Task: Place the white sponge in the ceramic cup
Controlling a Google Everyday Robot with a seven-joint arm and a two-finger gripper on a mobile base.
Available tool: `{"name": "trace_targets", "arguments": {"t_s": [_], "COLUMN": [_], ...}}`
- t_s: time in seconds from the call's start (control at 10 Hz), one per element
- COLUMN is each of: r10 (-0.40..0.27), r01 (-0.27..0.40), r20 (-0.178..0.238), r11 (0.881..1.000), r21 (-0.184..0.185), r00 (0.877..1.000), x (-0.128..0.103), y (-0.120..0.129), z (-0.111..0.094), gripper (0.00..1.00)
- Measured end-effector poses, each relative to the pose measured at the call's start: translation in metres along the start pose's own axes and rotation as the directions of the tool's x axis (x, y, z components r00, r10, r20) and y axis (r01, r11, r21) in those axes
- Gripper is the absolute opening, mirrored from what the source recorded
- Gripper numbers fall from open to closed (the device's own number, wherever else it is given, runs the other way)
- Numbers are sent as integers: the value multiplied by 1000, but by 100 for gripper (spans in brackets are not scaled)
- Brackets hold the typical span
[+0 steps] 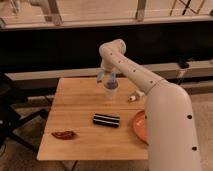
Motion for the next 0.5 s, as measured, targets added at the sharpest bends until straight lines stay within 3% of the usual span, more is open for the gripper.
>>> {"name": "trace_targets", "arguments": {"t_s": [0.5], "r10": [6], "r01": [-6], "r20": [1], "r11": [1000], "r21": [-2], "r00": [1000], "x": [2], "y": [4], "z": [-1], "gripper": [0]}}
